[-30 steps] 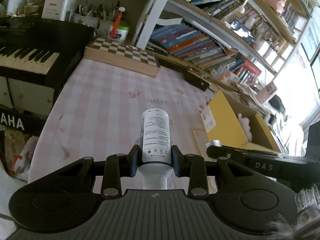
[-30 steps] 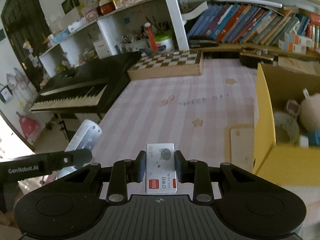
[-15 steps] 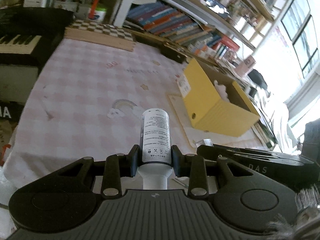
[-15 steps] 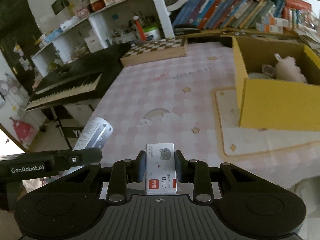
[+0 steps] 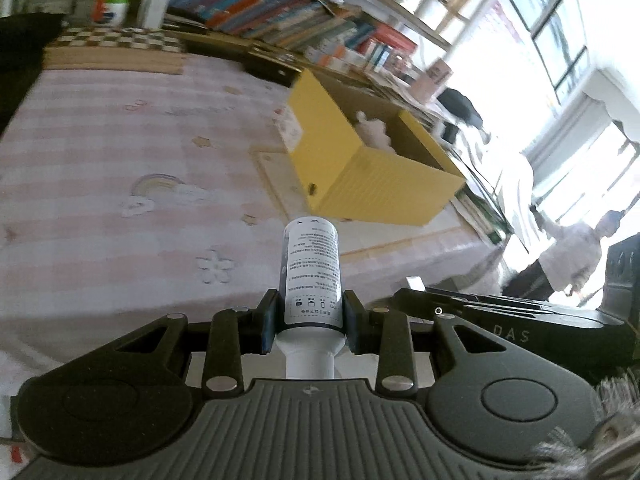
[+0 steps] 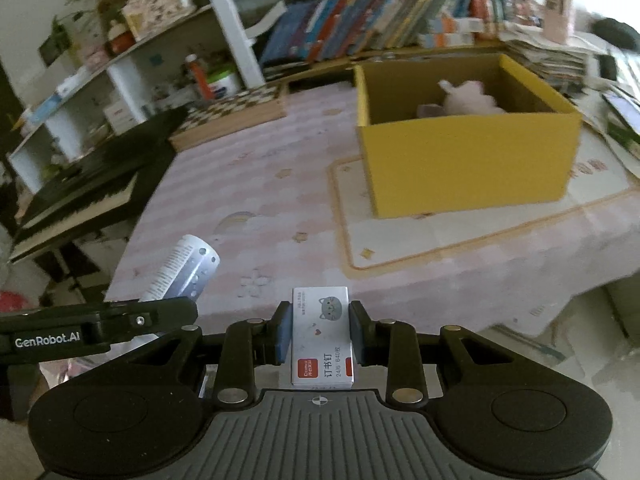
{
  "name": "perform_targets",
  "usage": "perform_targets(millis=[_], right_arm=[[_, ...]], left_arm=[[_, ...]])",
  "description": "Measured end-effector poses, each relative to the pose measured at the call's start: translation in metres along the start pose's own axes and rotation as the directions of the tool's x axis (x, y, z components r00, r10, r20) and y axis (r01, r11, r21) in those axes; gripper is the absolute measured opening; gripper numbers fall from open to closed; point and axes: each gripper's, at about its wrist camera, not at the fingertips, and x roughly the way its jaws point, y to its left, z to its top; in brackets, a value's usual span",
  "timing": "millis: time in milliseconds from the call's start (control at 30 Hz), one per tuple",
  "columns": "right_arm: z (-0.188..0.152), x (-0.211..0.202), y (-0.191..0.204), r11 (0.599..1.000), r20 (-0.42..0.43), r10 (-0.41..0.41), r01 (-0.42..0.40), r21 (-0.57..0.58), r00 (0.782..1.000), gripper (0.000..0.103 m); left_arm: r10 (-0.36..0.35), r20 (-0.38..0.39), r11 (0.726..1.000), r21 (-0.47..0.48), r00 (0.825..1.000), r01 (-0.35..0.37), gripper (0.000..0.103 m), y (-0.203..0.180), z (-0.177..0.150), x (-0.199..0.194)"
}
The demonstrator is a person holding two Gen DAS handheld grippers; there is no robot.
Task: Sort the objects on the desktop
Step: 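Carry the spray bottle and card in both tools toward the yellow box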
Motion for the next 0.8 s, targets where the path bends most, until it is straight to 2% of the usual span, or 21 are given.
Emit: perform_targets(millis=[367, 800], right_arm=[[0.000, -0.012, -0.042, 0.995, 0.008, -0.066, 0.065, 0.069, 0.998, 0.030], [0.030, -0.010, -0.116, 0.991, -0.002, -0.084, 0.083, 0.102, 0.996, 0.030]], left_arm=[[-0.066, -0.040, 0.996, 0.056, 0.997, 0.068, 0.030, -0.033, 0.011, 0.033], [-0.100, -0.084, 0.989, 0.098, 0.991, 0.108, 0.030, -0.093, 0.041, 0.093]])
